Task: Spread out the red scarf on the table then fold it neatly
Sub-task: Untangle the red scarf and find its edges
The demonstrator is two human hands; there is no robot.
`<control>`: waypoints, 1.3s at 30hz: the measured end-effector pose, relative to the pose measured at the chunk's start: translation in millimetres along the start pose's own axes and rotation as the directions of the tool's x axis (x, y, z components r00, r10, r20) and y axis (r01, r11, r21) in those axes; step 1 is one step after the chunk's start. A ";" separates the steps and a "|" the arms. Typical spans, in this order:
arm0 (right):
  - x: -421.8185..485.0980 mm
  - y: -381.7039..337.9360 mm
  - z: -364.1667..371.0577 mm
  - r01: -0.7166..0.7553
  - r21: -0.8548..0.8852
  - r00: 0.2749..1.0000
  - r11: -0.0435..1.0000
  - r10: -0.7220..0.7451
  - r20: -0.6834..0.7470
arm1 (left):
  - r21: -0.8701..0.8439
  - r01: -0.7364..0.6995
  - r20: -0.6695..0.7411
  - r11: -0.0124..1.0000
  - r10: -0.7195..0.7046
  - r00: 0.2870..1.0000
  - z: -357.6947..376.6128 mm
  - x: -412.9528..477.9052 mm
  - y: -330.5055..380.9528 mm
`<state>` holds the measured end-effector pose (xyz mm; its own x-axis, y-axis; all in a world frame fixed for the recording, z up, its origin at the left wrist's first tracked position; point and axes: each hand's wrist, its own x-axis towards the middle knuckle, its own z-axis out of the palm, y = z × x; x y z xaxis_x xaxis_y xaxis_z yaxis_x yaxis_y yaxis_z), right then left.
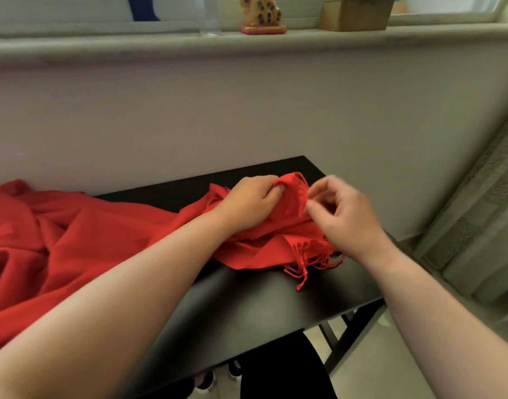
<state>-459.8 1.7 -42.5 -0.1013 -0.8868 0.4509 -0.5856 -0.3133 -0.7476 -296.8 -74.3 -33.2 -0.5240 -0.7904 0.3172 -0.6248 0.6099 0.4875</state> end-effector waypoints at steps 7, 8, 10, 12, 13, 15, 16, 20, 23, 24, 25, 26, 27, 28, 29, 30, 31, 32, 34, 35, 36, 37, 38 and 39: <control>-38.0 12.1 17.9 0.168 -0.458 0.960 0.873 -0.039 0.278 | 0.024 0.177 0.272 0.984 -0.177 0.946 3.3 -2.6 -4.6; -37.7 12.1 17.5 0.154 -0.450 0.973 0.880 -0.055 0.225 | 0.007 0.165 0.239 0.986 -0.162 0.957 3.7 -4.1 -6.6; -34.9 12.5 13.9 0.086 -0.396 0.993 0.914 -0.046 0.110 | -0.052 0.148 0.196 0.988 -0.135 0.971 2.3 -8.5 -8.1; -29.1 12.2 10.2 0.009 -0.322 0.998 0.947 0.011 0.062 | -0.024 0.088 0.222 0.996 -0.081 0.972 2.2 -11.3 -10.0; -26.5 12.2 9.2 -0.015 -0.293 0.998 0.956 0.034 0.061 | 0.012 0.046 0.236 0.999 -0.047 0.971 3.2 -12.3 -10.6; -23.0 14.0 9.2 -0.028 -0.264 0.996 0.964 0.050 0.076 | 0.091 -0.021 0.217 0.996 0.001 0.976 6.2 -13.0 -11.0; -22.3 15.5 9.9 -0.029 -0.261 0.995 0.965 0.054 0.089 | 0.132 -0.049 0.176 0.990 0.025 0.984 7.6 -12.8 -11.5; -23.4 21.2 11.9 -0.057 -0.283 0.986 0.957 0.099 0.135 | 0.190 -0.115 0.052 0.975 0.107 0.993 10.8 -11.8 -12.9; -23.3 22.0 9.7 -0.052 -0.300 0.991 0.952 0.086 0.100 | 0.144 -0.085 0.109 0.986 0.069 0.992 10.2 -8.7 -9.7; -22.6 21.3 8.7 -0.050 -0.294 0.995 0.955 0.075 0.073 | 0.139 -0.053 0.136 0.989 0.034 0.990 9.6 -7.9 -7.1; -21.7 20.0 7.7 -0.048 -0.282 0.997 0.958 0.063 0.041 | 0.121 -0.021 0.151 0.992 0.002 0.989 9.3 -7.1 -5.2; -20.7 18.7 6.8 -0.046 -0.265 0.999 0.963 0.051 0.010 | 0.087 0.007 0.154 0.996 -0.020 0.988 9.0 -6.6 -3.2; -19.7 17.3 6.4 -0.045 -0.246 0.999 0.968 0.042 -0.017 | 0.050 0.026 0.147 0.998 -0.033 0.989 8.5 -6.5 -1.2; -18.5 15.6 5.9 -0.039 -0.227 0.999 0.973 0.031 -0.037 | 0.006 0.036 0.132 0.999 -0.036 0.991 8.1 -5.9 0.4; -17.2 14.1 5.7 -0.032 -0.211 0.998 0.977 0.021 -0.051 | -0.045 0.034 0.101 0.998 -0.029 0.994 7.8 -5.3 1.5; -15.8 12.6 5.4 -0.021 -0.200 0.998 0.980 0.009 -0.061 | -0.101 0.019 0.064 0.995 -0.013 0.998 7.4 -4.7 2.5; -14.2 11.0 4.7 -0.010 -0.196 0.998 0.981 -0.003 -0.069 | -0.149 -0.002 0.028 0.989 0.007 1.000 6.1 -3.6 4.4; -12.6 9.2 3.7 0.001 -0.195 0.997 0.981 -0.016 -0.077 | -0.187 -0.020 0.000 0.982 0.020 1.000 5.2 -1.9 5.7; -9.4 6.3 1.5 0.022 -0.186 0.994 0.982 -0.040 -0.098 | -0.225 -0.032 -0.030 0.974 0.026 0.999 2.8 1.5 9.1; -7.7 4.9 0.3 0.029 -0.178 0.993 0.984 -0.048 -0.106 | -0.233 -0.035 -0.046 0.972 0.025 0.999 0.8 2.7 11.3; -6.1 3.2 -0.6 0.036 -0.170 0.992 0.985 -0.055 -0.110 | -0.234 -0.042 -0.077 0.971 0.025 0.997 -1.6 4.1 13.7; -4.3 1.3 -1.3 0.045 -0.164 0.992 0.985 -0.064 -0.110 | -0.236 -0.051 -0.119 0.970 0.024 0.993 -4.6 5.7 15.9; -2.6 -0.4 -1.5 0.051 -0.163 0.991 0.985 -0.070 -0.113 | -0.243 -0.057 -0.161 0.968 0.018 0.987 -7.3 7.2 18.2; -0.8 -1.8 -1.4 0.057 -0.166 0.989 0.985 -0.078 -0.127 | -0.255 -0.058 -0.187 0.965 0.010 0.982 -10.0 8.4 20.4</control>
<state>-459.8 3.4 -40.8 -0.1562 -0.8095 0.5660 -0.7155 -0.3023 -0.6298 -308.2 -69.0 -12.4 -0.4123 -0.7812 0.4688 -0.4252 0.6201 0.6593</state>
